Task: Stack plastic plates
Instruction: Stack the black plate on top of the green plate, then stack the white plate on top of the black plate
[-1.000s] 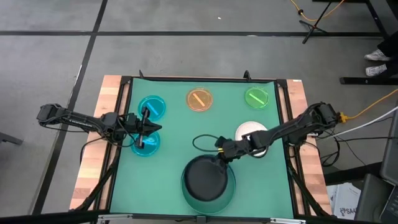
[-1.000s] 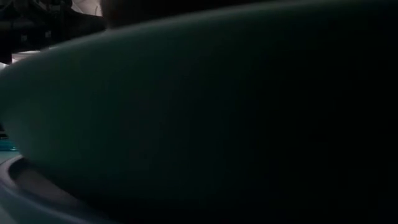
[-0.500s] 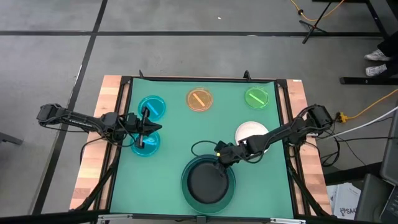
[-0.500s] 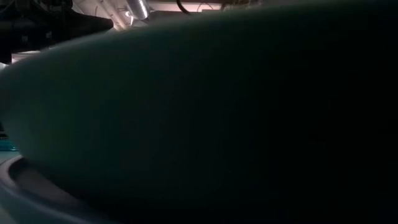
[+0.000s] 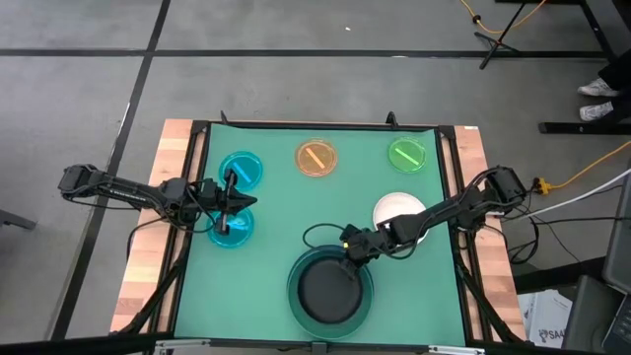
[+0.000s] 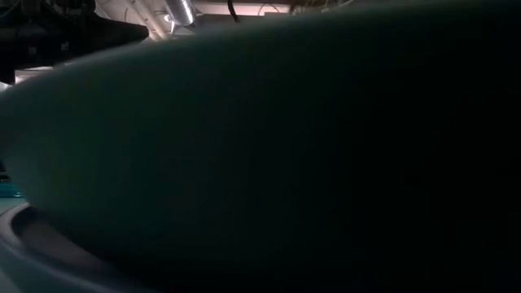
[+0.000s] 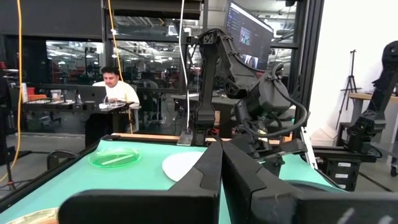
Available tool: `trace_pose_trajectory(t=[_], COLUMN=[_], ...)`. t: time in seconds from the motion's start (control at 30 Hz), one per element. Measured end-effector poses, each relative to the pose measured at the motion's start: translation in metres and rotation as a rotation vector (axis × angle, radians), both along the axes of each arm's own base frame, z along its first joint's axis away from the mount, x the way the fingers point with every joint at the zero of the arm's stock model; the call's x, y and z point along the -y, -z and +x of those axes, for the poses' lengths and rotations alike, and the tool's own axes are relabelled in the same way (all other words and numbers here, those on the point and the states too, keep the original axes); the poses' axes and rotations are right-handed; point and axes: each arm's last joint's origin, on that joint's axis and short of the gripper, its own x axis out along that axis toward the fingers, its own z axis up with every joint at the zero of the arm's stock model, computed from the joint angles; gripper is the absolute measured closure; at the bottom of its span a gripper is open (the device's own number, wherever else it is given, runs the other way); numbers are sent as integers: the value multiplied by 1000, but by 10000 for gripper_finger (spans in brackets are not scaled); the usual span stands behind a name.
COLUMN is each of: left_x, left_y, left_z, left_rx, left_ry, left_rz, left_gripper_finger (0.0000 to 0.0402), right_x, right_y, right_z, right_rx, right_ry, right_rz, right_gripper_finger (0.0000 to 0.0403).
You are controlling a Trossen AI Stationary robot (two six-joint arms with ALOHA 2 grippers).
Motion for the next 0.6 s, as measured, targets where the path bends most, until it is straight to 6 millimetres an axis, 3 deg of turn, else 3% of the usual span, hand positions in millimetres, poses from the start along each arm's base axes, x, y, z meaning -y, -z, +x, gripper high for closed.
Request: trace_pose_trajectory(t=[0.2, 0.6], left_x=[0, 0], left_y=[0, 1], left_z=[0, 0], left_rx=[0, -7], left_ry=[0, 0], left_rz=[0, 0], left_gripper_finger=[398, 398], right_x=[0, 17], right_y=[-18, -52], right_z=[-6, -44], right_rx=[26, -75], right_ry=[-47, 45], right_rz=[71, -52], right_gripper_finger=[278, 275])
